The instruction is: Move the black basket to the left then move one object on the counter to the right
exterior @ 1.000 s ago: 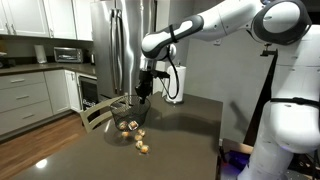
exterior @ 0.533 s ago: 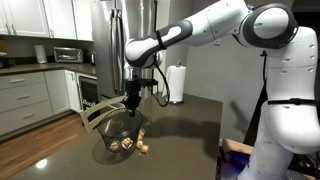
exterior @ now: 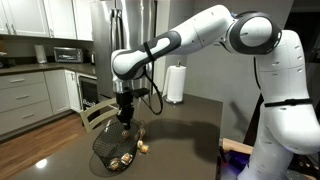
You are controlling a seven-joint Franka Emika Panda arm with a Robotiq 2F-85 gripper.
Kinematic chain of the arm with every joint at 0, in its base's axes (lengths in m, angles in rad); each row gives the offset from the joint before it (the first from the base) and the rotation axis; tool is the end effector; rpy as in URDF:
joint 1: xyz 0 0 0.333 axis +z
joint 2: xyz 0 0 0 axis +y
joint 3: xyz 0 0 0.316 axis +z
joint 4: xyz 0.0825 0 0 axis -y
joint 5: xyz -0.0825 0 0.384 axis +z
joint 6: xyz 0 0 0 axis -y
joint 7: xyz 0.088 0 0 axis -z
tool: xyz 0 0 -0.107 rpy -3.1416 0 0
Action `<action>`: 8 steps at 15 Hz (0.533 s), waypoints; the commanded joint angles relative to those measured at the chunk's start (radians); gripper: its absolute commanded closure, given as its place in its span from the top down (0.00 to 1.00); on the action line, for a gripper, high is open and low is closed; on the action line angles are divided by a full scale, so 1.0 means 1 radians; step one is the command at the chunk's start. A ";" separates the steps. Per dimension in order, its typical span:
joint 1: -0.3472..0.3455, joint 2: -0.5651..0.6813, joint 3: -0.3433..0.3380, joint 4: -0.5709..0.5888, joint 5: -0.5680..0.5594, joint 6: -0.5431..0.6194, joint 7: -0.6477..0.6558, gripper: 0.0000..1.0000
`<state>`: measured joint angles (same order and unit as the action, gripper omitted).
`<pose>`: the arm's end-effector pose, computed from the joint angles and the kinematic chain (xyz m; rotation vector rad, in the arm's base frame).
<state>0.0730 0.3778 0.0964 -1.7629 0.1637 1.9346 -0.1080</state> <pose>0.6158 0.1122 0.3380 -2.9346 -0.2946 0.3120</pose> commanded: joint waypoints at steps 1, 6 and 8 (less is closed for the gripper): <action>0.002 0.048 0.009 0.066 -0.022 -0.052 -0.026 0.30; 0.002 0.047 0.009 0.079 -0.036 -0.055 -0.043 0.52; 0.005 0.033 0.009 0.075 -0.043 -0.046 -0.047 0.66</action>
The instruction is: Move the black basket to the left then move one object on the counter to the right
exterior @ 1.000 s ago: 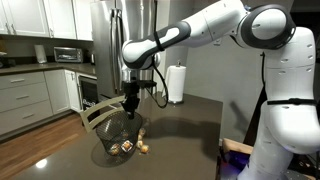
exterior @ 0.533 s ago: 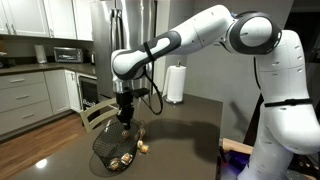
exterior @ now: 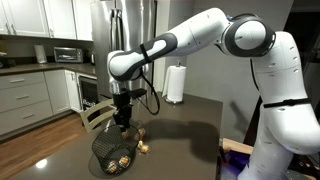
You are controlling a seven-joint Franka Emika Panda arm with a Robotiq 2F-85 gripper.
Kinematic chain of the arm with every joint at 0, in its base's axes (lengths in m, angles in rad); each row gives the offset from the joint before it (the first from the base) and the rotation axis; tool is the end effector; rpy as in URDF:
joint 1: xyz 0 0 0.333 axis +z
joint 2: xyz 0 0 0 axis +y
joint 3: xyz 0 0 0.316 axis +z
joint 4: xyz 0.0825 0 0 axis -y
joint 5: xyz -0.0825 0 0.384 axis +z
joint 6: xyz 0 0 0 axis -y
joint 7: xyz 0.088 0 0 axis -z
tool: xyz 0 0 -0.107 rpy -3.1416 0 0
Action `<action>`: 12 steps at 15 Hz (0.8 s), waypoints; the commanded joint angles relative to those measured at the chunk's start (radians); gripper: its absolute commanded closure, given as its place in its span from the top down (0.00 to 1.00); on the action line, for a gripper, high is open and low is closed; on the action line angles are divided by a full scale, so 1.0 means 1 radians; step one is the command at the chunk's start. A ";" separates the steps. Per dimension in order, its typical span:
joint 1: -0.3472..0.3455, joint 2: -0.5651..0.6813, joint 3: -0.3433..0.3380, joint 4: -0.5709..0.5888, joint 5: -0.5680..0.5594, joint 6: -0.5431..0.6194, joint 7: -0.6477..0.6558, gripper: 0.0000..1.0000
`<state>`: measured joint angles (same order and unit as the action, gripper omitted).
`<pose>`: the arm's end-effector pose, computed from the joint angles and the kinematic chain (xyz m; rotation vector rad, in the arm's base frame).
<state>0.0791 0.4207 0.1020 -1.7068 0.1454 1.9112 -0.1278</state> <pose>0.6261 0.1194 0.3338 -2.9347 -0.3555 0.3259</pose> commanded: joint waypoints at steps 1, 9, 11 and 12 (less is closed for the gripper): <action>0.001 -0.020 0.004 0.013 -0.030 -0.018 -0.028 0.72; -0.025 -0.102 -0.016 -0.007 -0.040 0.005 -0.029 1.00; -0.035 -0.123 -0.028 -0.011 -0.037 0.003 -0.012 1.00; -0.038 -0.129 -0.036 -0.011 -0.038 0.003 -0.007 1.00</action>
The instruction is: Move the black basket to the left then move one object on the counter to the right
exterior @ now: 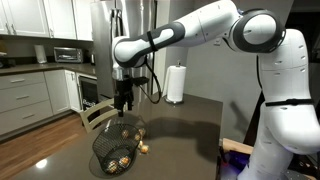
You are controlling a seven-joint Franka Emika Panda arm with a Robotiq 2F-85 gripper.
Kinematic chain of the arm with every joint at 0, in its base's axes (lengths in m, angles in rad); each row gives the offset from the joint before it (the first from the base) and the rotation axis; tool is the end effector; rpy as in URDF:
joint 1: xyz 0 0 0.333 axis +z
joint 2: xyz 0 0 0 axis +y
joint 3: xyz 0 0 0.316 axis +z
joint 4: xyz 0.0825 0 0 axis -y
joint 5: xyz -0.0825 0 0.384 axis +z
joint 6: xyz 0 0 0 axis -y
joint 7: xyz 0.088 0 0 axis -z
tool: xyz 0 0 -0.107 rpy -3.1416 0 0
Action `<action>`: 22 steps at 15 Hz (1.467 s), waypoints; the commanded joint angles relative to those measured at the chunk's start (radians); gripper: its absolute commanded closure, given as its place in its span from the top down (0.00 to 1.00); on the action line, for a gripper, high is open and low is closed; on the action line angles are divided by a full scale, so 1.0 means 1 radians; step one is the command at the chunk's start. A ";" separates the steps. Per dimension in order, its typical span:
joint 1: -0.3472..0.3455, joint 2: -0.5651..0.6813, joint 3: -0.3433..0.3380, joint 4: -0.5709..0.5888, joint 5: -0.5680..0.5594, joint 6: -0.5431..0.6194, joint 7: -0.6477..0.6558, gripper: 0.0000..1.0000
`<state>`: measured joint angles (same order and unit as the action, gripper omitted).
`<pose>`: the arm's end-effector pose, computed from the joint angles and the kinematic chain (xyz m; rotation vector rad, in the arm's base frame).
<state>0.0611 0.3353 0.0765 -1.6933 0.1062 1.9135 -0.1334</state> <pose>0.6316 0.0908 0.3933 -2.9944 -0.3409 0.1731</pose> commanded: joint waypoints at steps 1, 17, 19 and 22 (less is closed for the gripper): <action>-0.027 -0.046 -0.017 -0.024 0.002 -0.002 0.008 1.00; -0.074 0.004 -0.053 -0.101 0.073 -0.064 0.037 1.00; -0.075 0.020 -0.053 -0.114 0.086 -0.061 0.038 1.00; -0.077 0.045 -0.054 -0.129 0.096 -0.048 0.036 1.00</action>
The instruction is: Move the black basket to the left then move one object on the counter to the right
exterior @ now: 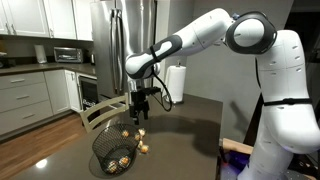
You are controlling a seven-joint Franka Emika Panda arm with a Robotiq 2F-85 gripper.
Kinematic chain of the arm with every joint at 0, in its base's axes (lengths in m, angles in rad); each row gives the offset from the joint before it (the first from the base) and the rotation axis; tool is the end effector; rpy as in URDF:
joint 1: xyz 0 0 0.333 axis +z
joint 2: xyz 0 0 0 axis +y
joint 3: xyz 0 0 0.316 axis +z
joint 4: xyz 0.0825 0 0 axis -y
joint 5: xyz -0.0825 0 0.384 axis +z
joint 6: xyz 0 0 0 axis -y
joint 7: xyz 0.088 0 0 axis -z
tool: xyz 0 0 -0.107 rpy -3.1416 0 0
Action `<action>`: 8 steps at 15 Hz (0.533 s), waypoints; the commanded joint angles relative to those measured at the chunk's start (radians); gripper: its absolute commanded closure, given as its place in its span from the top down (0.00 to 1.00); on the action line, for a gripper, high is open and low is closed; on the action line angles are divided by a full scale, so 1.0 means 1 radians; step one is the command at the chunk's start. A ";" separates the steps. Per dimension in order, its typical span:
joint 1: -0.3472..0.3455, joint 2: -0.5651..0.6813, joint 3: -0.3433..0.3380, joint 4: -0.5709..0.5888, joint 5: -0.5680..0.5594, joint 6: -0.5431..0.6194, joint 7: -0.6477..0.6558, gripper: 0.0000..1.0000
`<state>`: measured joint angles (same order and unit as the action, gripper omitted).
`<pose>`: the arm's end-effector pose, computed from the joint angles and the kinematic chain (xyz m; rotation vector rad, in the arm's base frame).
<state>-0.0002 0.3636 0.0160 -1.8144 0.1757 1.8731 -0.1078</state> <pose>0.6041 0.0223 0.3202 -2.9308 -0.0662 0.4387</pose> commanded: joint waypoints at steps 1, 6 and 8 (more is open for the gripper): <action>-0.014 0.026 0.004 -0.013 0.023 0.005 0.017 1.00; -0.013 0.064 -0.002 -0.016 0.012 0.047 0.018 1.00; -0.013 0.077 -0.002 -0.014 0.013 0.053 0.021 1.00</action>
<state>-0.0014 0.4299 0.0071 -1.8251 0.1808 1.9040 -0.1069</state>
